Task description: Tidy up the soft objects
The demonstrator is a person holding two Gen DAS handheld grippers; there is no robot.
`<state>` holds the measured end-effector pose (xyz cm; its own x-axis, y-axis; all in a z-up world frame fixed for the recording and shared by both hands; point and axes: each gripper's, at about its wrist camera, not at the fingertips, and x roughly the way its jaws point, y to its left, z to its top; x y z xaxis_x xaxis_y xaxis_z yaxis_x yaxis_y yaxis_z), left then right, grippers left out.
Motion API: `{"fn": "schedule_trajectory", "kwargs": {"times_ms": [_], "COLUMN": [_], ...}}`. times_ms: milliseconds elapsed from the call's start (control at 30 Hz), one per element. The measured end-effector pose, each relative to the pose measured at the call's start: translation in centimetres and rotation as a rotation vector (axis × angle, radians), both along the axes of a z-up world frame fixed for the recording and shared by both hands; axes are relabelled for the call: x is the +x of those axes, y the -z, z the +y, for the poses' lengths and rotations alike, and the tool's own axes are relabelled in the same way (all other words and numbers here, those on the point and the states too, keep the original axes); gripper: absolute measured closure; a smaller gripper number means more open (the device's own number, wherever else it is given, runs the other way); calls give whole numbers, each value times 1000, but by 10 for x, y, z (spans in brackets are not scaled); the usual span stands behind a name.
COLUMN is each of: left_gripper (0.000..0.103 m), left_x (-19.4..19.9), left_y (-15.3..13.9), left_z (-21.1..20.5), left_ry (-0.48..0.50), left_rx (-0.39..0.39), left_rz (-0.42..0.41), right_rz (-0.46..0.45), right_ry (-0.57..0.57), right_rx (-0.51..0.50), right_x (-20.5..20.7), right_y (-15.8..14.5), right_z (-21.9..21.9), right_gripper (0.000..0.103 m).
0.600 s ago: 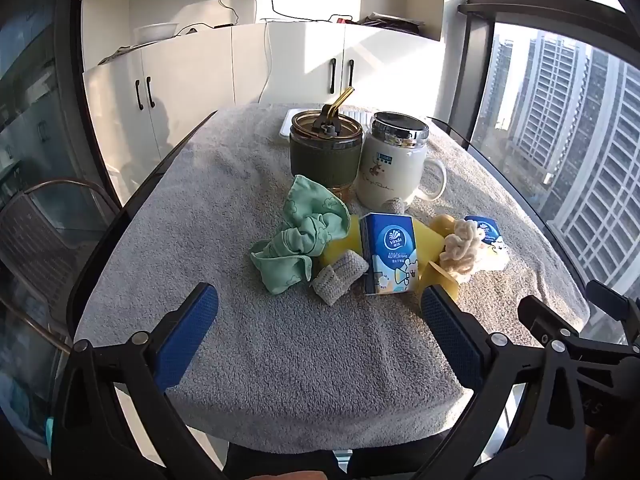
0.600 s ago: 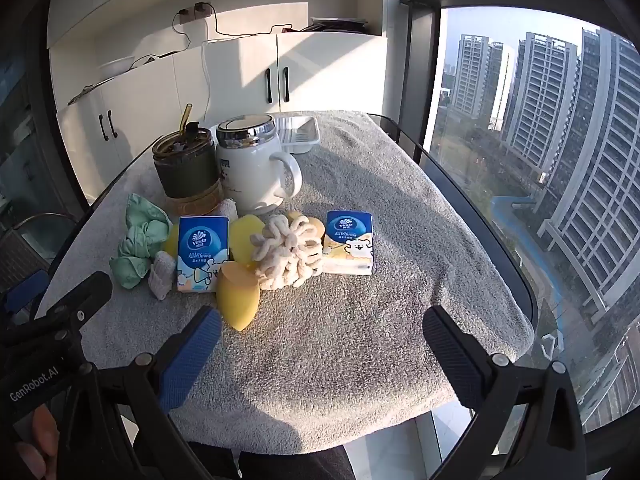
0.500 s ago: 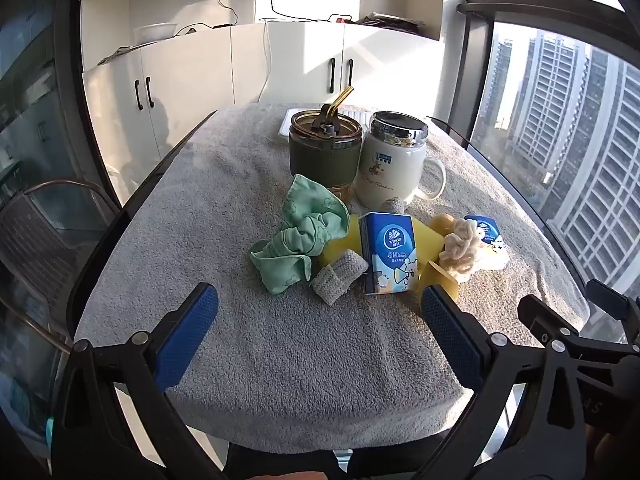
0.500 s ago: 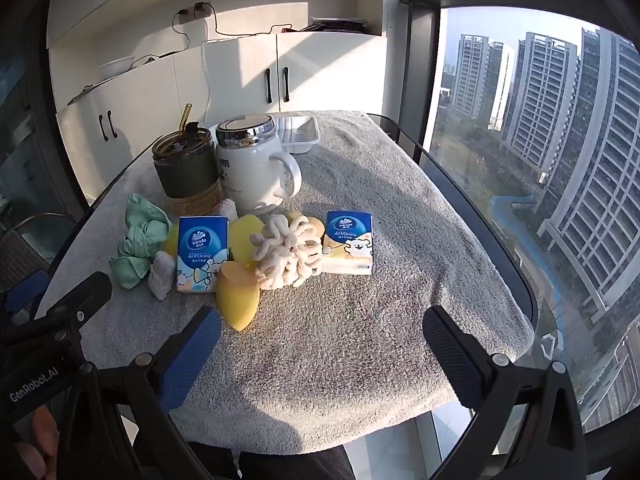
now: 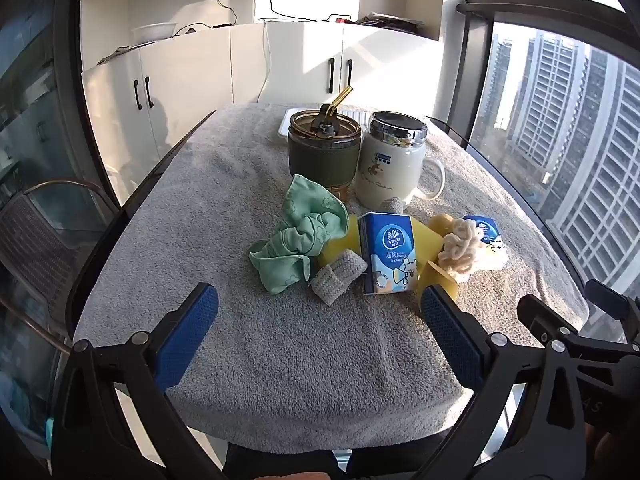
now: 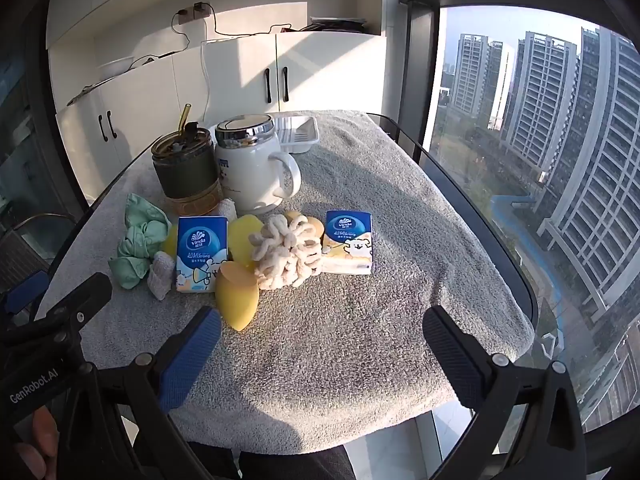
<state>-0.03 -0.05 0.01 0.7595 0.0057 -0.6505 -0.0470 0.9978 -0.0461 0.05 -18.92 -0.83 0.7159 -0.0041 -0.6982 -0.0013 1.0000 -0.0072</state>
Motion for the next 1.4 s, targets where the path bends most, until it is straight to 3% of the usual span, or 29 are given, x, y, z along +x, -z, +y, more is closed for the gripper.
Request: {"fn": "schedule_trajectory", "kwargs": {"times_ms": [1400], "left_gripper": [0], "left_x": [-2], "left_y": [0], "left_z": [-4], "left_ry": [1], "left_rx": [-1], "left_rz": [2], "right_rz": [1], "right_ry": [1], "right_rx": [-1], "right_x": [1], "right_y": [1], "right_z": [1], "right_gripper": [0]}}
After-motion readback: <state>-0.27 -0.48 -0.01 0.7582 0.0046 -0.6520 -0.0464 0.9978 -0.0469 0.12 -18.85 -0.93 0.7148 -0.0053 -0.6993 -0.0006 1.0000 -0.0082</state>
